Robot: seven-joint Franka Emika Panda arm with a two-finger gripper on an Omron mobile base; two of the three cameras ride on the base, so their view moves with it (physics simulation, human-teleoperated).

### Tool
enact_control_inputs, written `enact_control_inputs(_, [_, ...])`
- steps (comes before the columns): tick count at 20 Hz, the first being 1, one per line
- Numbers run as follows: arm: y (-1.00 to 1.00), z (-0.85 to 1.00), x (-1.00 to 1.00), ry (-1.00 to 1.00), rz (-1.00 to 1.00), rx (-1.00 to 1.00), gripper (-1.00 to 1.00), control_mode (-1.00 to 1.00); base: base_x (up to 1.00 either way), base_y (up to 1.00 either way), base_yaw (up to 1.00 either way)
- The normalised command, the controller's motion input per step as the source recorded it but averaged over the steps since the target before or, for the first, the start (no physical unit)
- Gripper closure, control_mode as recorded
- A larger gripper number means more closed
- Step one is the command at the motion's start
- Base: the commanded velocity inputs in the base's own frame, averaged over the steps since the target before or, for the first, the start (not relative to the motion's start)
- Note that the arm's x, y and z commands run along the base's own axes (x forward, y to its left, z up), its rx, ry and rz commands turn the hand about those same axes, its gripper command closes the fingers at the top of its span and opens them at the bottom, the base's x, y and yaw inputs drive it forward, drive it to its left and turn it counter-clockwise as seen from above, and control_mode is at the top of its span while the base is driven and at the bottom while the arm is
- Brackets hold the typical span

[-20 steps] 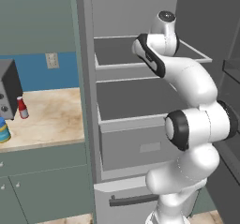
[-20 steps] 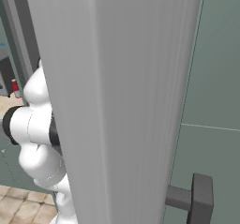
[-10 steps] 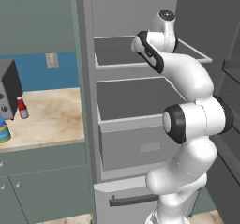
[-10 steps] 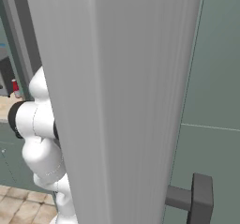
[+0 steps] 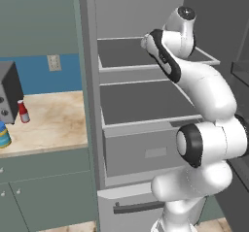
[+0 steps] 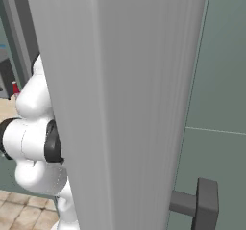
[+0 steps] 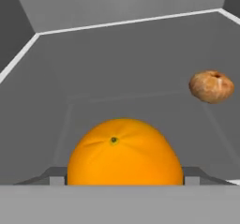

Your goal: Place the ketchup and mayonnaise from the counter to the top shelf of the fridge. If the existing items in the fridge are on the top shelf, move them to other shelves.

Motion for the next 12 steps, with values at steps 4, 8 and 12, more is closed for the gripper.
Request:
enact_control_inputs(4, [0.0,0.25,-1.0,-0.73,0.02,0.04,1.0,-1.0,0.0,0.0,0.0])
enact_control_inputs(8, [0.0,0.6,-1.0,-0.61,0.02,0.06,1.0,-1.0,0.0,0.0,0.0])
enact_control_inputs(12, [-0.13,0.79,-1.0,-0.24,0.01,0.07,1.0,-1.0,0.0,0.0,0.0])
